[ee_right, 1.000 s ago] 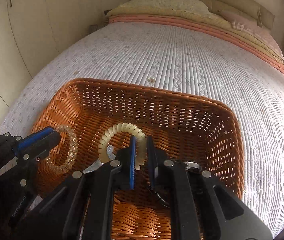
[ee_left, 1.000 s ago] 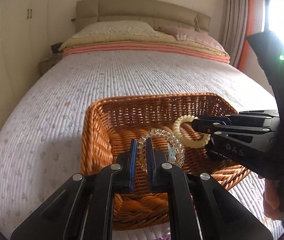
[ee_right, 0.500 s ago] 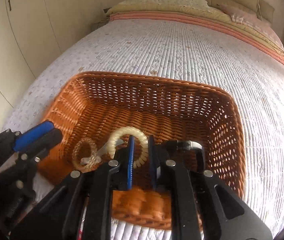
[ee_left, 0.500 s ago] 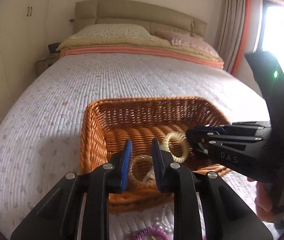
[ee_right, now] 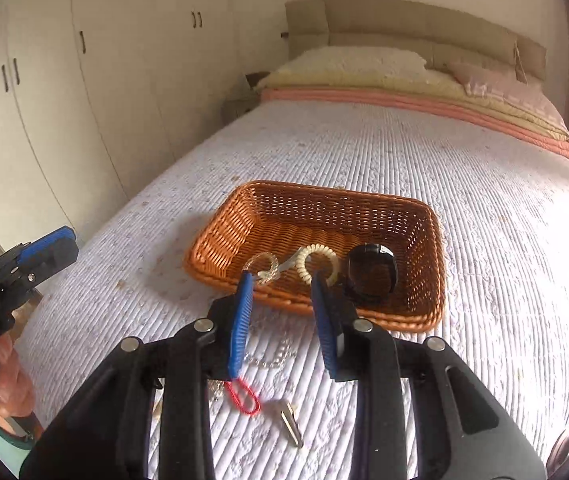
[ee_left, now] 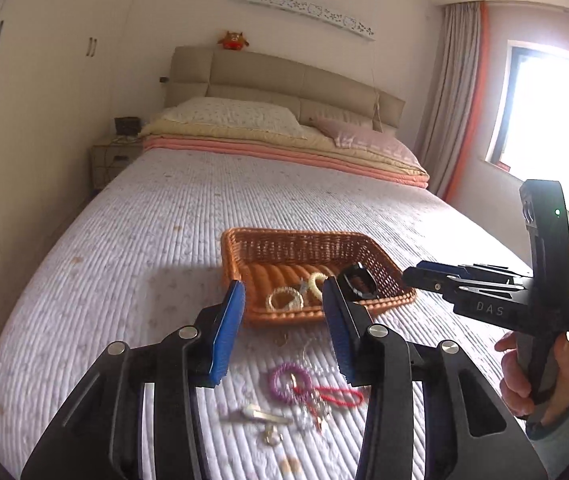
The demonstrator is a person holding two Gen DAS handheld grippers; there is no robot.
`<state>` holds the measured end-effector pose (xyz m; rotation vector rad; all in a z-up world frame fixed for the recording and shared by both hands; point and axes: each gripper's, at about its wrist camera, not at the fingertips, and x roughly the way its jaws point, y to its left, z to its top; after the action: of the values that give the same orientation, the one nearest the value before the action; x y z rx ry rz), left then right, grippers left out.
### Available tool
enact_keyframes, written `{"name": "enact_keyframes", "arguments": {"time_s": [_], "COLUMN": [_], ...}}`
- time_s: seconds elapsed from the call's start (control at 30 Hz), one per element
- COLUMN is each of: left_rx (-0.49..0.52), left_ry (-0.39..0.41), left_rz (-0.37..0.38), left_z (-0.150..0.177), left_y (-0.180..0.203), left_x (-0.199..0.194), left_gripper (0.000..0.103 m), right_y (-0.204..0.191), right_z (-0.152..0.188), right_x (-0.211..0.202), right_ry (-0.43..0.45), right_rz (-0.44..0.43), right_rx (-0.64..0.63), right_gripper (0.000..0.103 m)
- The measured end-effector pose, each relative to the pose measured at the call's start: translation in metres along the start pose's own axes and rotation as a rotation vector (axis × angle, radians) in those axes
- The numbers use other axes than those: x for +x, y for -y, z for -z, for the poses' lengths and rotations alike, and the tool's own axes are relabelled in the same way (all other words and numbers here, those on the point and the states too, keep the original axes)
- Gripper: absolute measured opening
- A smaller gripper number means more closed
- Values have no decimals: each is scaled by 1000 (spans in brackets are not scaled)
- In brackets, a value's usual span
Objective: Organize jewelry
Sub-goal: 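Grasp the silver hair clip with the right tool while the left tool grasps the gold charm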
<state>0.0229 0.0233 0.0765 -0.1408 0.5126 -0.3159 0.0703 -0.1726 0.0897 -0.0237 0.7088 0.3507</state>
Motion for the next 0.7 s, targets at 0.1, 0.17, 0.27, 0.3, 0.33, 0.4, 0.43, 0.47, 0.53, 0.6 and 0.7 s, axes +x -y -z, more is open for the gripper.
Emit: {"name": "enact_keyframes", "arguments": {"time_s": [0.1,0.17,0.27,0.3,0.33,0.4,0.43,0.47,0.53,0.6,0.7], "left_rx": [-20,-34,-36,-32,-28,-26,-30,-33,-30,-26,-1], "left_ry": [-19,-53,-127,-158,-181,-225,-247,-264,-289,-314,-335], "left_rz": [-11,-1,5,2,-1,-6,-7,-8,-11,-11,-9], "left_z": [24,43,71,81,90,104,110,115,122,126,130], "left_y": [-5,-9,-14,-14,-17,-17,-19,-20,-22,-21,-18], "left_x": [-11,-9,5,13,17,27,33,38,46,52,58], "left_gripper": [39,39,39,39,39,39,39,39,39,39,39], "right_y": [-3,-1,8,13,16,23,25,25,24,21,21], "right_z": [27,48,75,83,90,101,105,108,115,119,123], "right_x": [-11,-13,-5,2,8,19,24,29,36,42,48], "right_ry": [29,40,12,-14,-36,-75,-93,-109,-127,-140,-146], "right_rz": [-12,-20,-5,2,4,-4,-7,-14,-22,-25,-19], "right_rx": [2,13,43,55,67,86,88,84,66,47,41], "right_gripper": [27,27,27,27,27,27,27,27,27,27,27]}}
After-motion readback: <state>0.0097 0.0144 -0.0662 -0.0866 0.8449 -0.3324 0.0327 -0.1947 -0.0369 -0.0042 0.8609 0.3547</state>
